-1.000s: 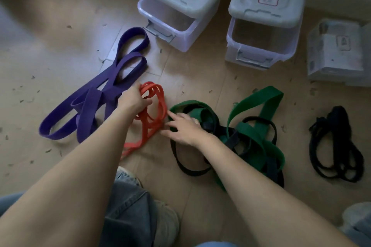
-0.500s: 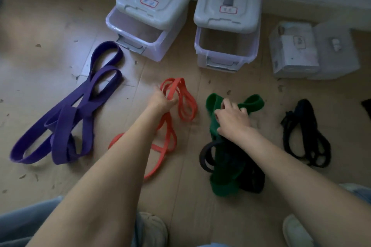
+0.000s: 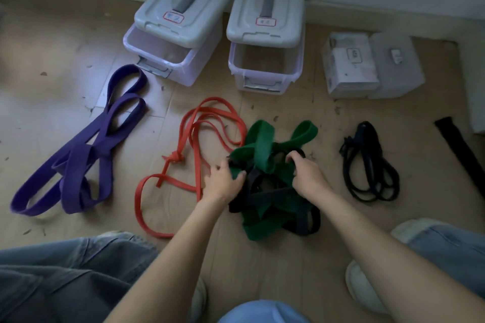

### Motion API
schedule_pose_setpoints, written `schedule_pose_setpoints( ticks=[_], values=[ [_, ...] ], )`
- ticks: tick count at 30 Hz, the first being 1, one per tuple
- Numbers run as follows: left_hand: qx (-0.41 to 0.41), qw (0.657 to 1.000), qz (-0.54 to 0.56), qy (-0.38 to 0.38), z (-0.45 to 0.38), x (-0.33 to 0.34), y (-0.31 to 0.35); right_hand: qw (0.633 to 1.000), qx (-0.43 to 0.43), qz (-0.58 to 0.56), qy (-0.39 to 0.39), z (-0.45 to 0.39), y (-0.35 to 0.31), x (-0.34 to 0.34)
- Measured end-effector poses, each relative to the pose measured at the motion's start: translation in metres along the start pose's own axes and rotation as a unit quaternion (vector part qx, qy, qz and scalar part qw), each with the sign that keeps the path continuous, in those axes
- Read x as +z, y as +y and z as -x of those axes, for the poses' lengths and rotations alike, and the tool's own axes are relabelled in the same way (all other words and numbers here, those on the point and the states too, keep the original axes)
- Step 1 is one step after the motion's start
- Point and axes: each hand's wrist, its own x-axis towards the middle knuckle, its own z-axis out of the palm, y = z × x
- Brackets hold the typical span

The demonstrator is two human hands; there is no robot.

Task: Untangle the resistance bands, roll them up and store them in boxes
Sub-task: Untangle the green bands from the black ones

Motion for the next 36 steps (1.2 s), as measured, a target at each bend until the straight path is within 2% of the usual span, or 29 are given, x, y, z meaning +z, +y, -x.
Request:
schedule_pose_setpoints(
  ticks=[3, 5, 10, 13, 16, 19, 20, 21, 22, 23, 24, 25, 26, 27, 28, 29, 31, 33, 34, 36],
  values=[
    [-0.037, 0.979, 0.175, -0.095, 0.023, 0.016, -0.002, 0.997, 0.059, 0.009, 0.048, 0.011, 0.024, -0.011],
    [-0.015, 0.982, 0.134, -0.135, 0.029, 0.01, 0.005, 0.992, 0.064, -0.055, 0.092, 0.019, 0.03, -0.023],
    [0.065, 0.956, 0.06, -0.278, 0.042, -0.04, 0.046, 0.951, -0.049, -0.229, 0.203, 0.029, 0.002, -0.07],
    [0.146, 0.95, 0.098, -0.259, 0.06, -0.073, 0.082, 0.933, -0.079, -0.222, 0.271, 0.038, -0.001, -0.107],
    [0.243, 0.925, 0.139, -0.256, 0.09, -0.108, 0.123, 0.962, -0.024, -0.107, 0.249, 0.053, 0.015, -0.145],
    [0.301, 0.887, 0.246, -0.25, 0.122, -0.139, 0.158, 0.993, 0.009, 0.022, 0.119, 0.072, 0.027, -0.174],
    [0.303, 0.875, 0.286, -0.245, 0.131, -0.147, 0.168, 0.993, -0.01, 0.048, 0.109, 0.081, 0.023, -0.183],
    [0.307, 0.869, 0.311, -0.234, 0.138, -0.153, 0.178, 0.989, -0.05, 0.026, 0.14, 0.092, 0.017, -0.193],
    [0.311, 0.867, 0.324, -0.215, 0.145, -0.159, 0.186, 0.976, -0.1, -0.057, 0.187, 0.105, 0.009, -0.203],
    [0.314, 0.868, 0.33, -0.196, 0.15, -0.163, 0.194, 0.943, -0.154, -0.196, 0.222, 0.122, 0.0, -0.212],
    [0.314, 0.871, 0.332, -0.179, 0.155, -0.166, 0.202, 0.9, -0.212, -0.32, 0.207, 0.142, -0.01, -0.217],
    [0.31, 0.875, 0.329, -0.171, 0.16, -0.168, 0.208, 0.871, -0.257, -0.394, 0.144, 0.159, -0.018, -0.217],
    [0.305, 0.878, 0.329, -0.17, 0.166, -0.17, 0.214, 0.88, -0.291, -0.368, 0.079, 0.17, -0.026, -0.213],
    [0.3, 0.878, 0.334, -0.165, 0.169, -0.17, 0.219, 0.912, -0.301, -0.275, 0.05, 0.177, -0.038, -0.205],
    [0.293, 0.876, 0.35, -0.156, 0.173, -0.17, 0.223, 0.932, -0.307, -0.183, 0.062, 0.181, -0.045, -0.193],
    [0.284, 0.87, 0.376, -0.143, 0.174, -0.17, 0.225, 0.929, -0.312, -0.161, 0.114, 0.181, -0.049, -0.185],
    [0.278, 0.855, 0.412, -0.147, 0.173, -0.172, 0.223, 0.889, -0.316, -0.29, 0.163, 0.183, -0.055, -0.184],
    [0.297, 0.848, 0.379, -0.221, 0.175, -0.172, 0.214, 0.843, -0.309, -0.418, 0.135, 0.185, -0.058, -0.19],
    [0.309, 0.852, 0.336, -0.257, 0.177, -0.17, 0.209, 0.83, -0.303, -0.452, 0.125, 0.185, -0.059, -0.191],
    [0.337, 0.884, 0.191, -0.26, 0.179, -0.164, 0.199, 0.834, -0.287, -0.45, 0.143, 0.183, -0.067, -0.19]
  ],
)
